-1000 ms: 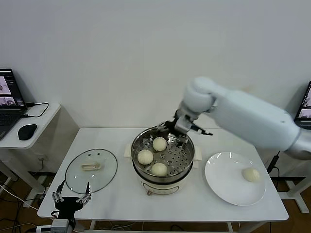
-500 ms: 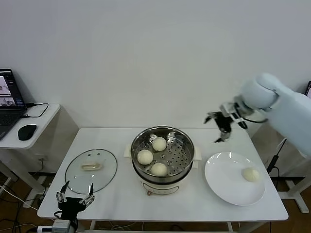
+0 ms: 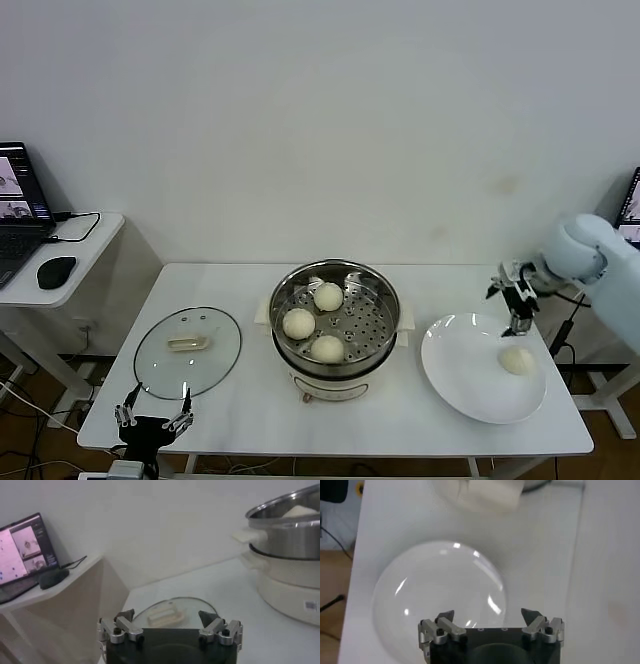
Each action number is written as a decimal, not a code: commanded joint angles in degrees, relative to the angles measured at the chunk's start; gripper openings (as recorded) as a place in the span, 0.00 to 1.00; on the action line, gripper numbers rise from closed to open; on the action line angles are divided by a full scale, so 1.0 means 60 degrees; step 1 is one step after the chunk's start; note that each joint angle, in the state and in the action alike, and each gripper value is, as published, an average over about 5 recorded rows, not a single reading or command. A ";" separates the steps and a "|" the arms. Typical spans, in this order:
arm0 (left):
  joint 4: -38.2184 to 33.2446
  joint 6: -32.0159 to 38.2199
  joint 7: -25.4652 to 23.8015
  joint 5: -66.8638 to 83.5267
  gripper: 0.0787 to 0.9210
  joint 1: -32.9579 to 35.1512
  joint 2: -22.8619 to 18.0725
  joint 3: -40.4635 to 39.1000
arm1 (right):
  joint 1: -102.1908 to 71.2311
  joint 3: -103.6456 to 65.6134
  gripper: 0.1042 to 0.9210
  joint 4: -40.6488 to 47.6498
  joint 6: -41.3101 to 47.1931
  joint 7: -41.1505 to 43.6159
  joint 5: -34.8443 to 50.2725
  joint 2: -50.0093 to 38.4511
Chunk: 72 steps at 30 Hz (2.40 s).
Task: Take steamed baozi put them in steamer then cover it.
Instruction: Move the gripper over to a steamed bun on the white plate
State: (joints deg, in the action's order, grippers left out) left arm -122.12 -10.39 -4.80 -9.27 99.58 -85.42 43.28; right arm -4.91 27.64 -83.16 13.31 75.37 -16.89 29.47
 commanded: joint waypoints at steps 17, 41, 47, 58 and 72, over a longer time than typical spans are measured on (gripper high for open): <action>0.0389 -0.0004 -0.0009 -0.0186 0.88 0.0056 0.0045 0.0008 | -0.2669 -0.1884 0.88 0.2700 -0.1028 -0.0500 -0.2279 0.1350; 0.0597 -0.0015 -0.0067 -0.0275 0.88 -0.0116 0.0024 -0.0029 | -0.2641 -0.2166 0.88 0.3337 -0.1287 -0.0828 -0.2565 0.1580; 0.0556 -0.0015 -0.0068 -0.0323 0.88 -0.0065 0.0001 -0.0058 | -0.2605 -0.2184 0.88 0.3433 -0.1299 -0.0859 -0.2498 0.1658; 0.0536 -0.0011 -0.0049 -0.0347 0.88 -0.0038 -0.0033 -0.0083 | -0.2597 -0.2172 0.74 0.3295 -0.1289 -0.0796 -0.2426 0.1546; 0.0516 -0.0002 -0.0038 -0.0379 0.88 -0.0162 -0.0043 -0.0265 | -0.1430 -0.1615 0.48 0.2255 -0.0688 -0.0425 -0.0553 0.0649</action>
State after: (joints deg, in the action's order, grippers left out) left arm -118.84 -10.44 -5.10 -11.49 98.89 -85.61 41.93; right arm -19.35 15.19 -65.13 6.64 71.26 -29.52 37.12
